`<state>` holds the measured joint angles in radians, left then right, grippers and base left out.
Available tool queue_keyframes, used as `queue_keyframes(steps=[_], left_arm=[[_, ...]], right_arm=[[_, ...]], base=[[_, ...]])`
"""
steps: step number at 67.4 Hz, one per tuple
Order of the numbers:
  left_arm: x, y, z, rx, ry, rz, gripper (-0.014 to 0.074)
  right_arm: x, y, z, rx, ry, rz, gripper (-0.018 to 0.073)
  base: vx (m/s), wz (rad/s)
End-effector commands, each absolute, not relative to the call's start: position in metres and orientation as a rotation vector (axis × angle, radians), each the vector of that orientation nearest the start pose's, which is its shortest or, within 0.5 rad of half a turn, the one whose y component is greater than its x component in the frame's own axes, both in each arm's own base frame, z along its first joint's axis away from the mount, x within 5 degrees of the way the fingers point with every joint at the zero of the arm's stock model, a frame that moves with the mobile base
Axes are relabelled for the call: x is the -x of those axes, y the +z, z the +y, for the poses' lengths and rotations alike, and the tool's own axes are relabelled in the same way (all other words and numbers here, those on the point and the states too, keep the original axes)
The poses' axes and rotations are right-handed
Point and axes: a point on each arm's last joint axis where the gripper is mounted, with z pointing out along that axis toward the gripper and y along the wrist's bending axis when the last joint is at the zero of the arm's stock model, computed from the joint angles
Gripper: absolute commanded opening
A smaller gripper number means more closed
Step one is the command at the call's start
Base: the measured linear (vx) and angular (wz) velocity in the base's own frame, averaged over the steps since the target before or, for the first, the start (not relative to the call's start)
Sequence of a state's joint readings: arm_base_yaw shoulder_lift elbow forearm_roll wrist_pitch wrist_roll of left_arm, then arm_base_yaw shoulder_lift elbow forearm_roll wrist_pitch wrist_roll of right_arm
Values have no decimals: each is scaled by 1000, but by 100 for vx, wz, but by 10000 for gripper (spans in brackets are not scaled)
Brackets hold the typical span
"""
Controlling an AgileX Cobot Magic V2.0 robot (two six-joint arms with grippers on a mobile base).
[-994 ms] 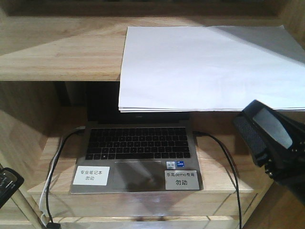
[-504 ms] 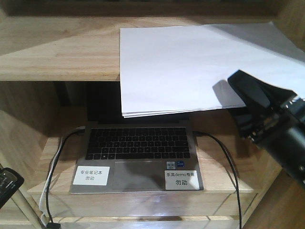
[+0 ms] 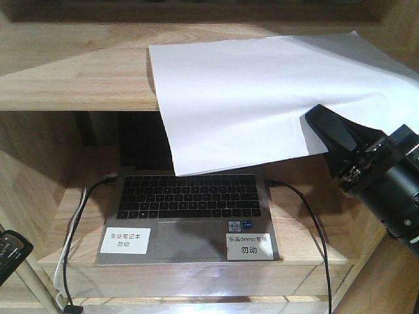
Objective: Grab stapler and paper to desk for stapling
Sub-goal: 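Pinch the paper edge with the right gripper and pull it off the shelf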
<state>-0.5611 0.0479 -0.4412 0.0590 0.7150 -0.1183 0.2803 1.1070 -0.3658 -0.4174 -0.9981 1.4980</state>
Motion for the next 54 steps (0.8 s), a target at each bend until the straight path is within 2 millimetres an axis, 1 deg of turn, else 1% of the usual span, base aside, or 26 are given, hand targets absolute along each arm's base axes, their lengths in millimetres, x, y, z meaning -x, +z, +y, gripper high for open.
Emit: queue_keyframes(steps=[1,14,20,30,37,45,54], left_arm=[[-19,309,-9,-389,-453,1642,-6],[-19,309,-9,-389,-453,1642,-6],[-19,309,-9,-389,-452,1643,-6],[-19,309,-9,-389,-452,1643,-6],[-19,309,-9,-389,-452,1643,-6],[-19,309,-9,-389,-452,1643,-6],[-19,309,-9,-389,-452,1643,-6]], right_arm=[[-178,309,83,-284,1594,1220,-11],[-158,315,78,-237,1582,1188,-6],[-144,320,75,-207,1574,1161,-4],[-126,321,70,-183,1541,1159,-4],[-114,312,65,-203,1510,1184,-4],[-101,297,60,-224,1483,1217,-4],[-85,285,55,-220,1489,1187,-4]], base=[[0,0],[0,0],[0,0],[0,0],[0,0],[0,0],[0,0]])
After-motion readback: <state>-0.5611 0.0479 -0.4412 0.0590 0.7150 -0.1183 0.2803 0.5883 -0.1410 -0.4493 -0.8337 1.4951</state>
